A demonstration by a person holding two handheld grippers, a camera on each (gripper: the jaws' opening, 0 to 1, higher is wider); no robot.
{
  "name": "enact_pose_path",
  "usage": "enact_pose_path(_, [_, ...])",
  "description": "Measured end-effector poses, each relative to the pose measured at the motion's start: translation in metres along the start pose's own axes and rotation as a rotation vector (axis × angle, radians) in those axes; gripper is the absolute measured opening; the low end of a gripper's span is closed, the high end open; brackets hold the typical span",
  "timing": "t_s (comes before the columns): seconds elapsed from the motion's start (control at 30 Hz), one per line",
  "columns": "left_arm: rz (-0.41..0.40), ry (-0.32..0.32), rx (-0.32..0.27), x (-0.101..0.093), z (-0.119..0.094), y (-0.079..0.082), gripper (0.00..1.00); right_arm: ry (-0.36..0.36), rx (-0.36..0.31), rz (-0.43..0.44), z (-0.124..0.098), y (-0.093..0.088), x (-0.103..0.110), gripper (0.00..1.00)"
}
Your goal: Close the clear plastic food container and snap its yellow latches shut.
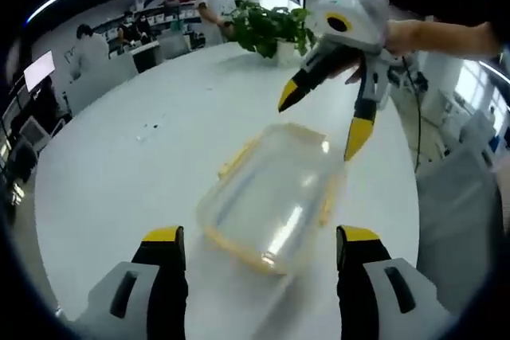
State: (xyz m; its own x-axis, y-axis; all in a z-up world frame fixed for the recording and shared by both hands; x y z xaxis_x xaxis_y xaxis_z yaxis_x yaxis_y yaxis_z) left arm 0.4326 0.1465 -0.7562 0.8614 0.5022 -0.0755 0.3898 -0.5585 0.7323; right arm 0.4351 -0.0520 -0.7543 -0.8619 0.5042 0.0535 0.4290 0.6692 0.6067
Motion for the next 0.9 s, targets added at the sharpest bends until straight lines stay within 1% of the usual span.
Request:
enact_pose_path(0.07, [-0.006, 0.017, -0.008, -0.003, -0.006, -0.001, 0.76, -0.003, -0.010, 0.009, -0.005, -0.001, 0.004, 0.71])
enact_pose_path(0.17, [-0.030, 0.047, -0.050, -0.008, -0.017, 0.002, 0.78, -0.014, -0.040, 0.042, -0.014, -0.003, 0.010, 0.72])
enact_pose_path(0.23, [-0.042, 0.069, -0.084, -0.012, -0.025, 0.003, 0.80, -0.023, -0.051, 0.053, -0.018, -0.005, 0.013, 0.73])
enact_pose_path(0.3, [-0.056, 0.088, -0.108, -0.015, -0.032, 0.003, 0.79, -0.029, -0.059, 0.064, -0.023, -0.008, 0.019, 0.73])
enact_pose_path(0.33, [-0.070, 0.093, -0.125, -0.017, -0.036, 0.002, 0.79, -0.031, -0.060, 0.066, -0.025, -0.009, 0.021, 0.73])
enact_pose_path(0.47, [-0.090, 0.113, -0.150, -0.025, -0.049, -0.005, 0.80, -0.053, -0.078, 0.092, -0.034, -0.014, 0.029, 0.73])
enact_pose_path(0.53, [-0.105, 0.124, -0.172, -0.030, -0.057, -0.008, 0.79, -0.064, -0.091, 0.106, -0.039, -0.017, 0.034, 0.72])
enact_pose_path(0.63, [-0.130, 0.140, -0.205, -0.041, -0.068, -0.014, 0.79, -0.074, -0.114, 0.129, -0.046, -0.024, 0.047, 0.72])
enact_pose_path(0.67, [-0.132, 0.141, -0.207, -0.042, -0.068, -0.014, 0.79, -0.074, -0.115, 0.131, -0.047, -0.024, 0.048, 0.72])
enact_pose_path(0.73, [-0.144, 0.146, -0.219, -0.051, -0.074, -0.021, 0.79, -0.078, -0.125, 0.145, -0.050, -0.030, 0.059, 0.72])
enact_pose_path(0.8, [-0.157, 0.147, -0.232, -0.059, -0.078, -0.027, 0.79, -0.062, -0.155, 0.193, -0.054, -0.034, 0.071, 0.73])
enact_pose_path(0.83, [-0.169, 0.139, -0.252, -0.065, -0.080, -0.030, 0.79, -0.050, -0.181, 0.229, -0.055, -0.035, 0.077, 0.73])
enact_pose_path(0.87, [-0.176, 0.133, -0.262, -0.067, -0.081, -0.030, 0.79, -0.048, -0.189, 0.239, -0.056, -0.036, 0.080, 0.73])
enact_pose_path(0.9, [-0.199, 0.122, -0.288, -0.073, -0.083, -0.032, 0.79, -0.050, -0.198, 0.244, -0.057, -0.038, 0.084, 0.73])
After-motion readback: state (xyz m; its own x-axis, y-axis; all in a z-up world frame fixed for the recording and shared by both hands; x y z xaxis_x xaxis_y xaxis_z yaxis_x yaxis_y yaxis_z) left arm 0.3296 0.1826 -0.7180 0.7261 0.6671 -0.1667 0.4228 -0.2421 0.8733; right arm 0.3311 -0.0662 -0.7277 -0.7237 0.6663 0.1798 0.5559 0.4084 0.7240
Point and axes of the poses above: the point that each gripper's makers call its tool centre point, and the gripper's own axes: z roughly forward along the fingers, x roughly to its left, y roughly out of its top, the point moved 6 cm from there along -z, roughly backward along the fingers, and after that the axes turned 1 degree about -y, right-handed, at the moved point
